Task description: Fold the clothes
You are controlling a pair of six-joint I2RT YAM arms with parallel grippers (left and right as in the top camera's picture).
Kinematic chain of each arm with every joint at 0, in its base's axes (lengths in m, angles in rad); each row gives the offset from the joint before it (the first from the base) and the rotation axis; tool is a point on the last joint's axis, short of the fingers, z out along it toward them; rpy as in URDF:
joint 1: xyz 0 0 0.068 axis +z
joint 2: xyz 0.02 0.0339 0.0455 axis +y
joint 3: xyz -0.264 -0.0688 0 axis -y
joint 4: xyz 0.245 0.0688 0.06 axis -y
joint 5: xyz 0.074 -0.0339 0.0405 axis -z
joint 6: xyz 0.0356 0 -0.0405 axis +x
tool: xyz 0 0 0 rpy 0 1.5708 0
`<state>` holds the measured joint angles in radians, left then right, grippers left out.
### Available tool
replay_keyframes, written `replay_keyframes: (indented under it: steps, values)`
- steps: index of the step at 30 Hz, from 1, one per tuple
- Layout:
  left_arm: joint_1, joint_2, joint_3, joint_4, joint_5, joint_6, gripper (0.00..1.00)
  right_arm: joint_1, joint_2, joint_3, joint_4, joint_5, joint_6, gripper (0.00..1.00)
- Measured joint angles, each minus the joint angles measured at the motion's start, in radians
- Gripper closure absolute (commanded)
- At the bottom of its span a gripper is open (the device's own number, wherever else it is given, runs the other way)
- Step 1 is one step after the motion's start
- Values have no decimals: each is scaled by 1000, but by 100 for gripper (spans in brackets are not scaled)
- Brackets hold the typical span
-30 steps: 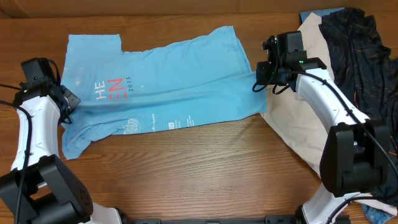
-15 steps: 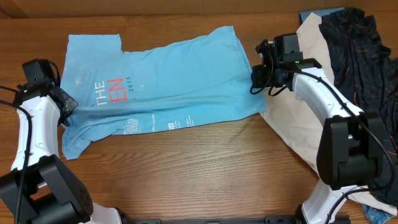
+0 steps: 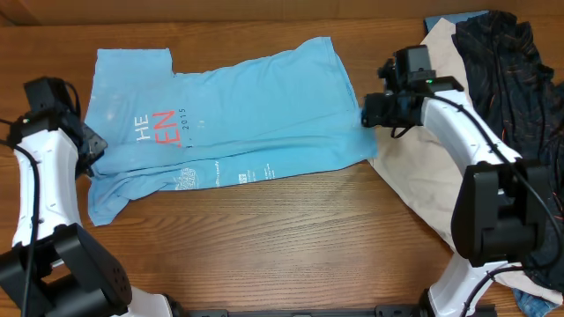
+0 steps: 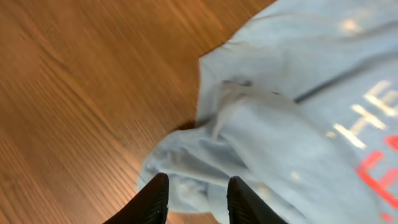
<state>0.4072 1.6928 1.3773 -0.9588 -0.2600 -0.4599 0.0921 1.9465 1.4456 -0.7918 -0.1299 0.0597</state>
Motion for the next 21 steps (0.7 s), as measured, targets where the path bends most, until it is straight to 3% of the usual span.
replay_keyframes:
  steps: [7, 13, 17, 21]
  values:
    - [-6, -4, 39, -83, 200, 18, 73, -23, 0, -29, -87, 23, 105, 82]
    - [-38, -4, 39, -119, 248, 30, 73, -24, 25, -114, -47, 29, 131, 82]
    - [-62, -4, 39, -142, 260, 50, 69, -39, 57, -125, 27, 90, 155, 77]
    - [-89, -4, 39, -163, 265, 56, 68, -118, 60, -119, 73, 142, 168, 76]
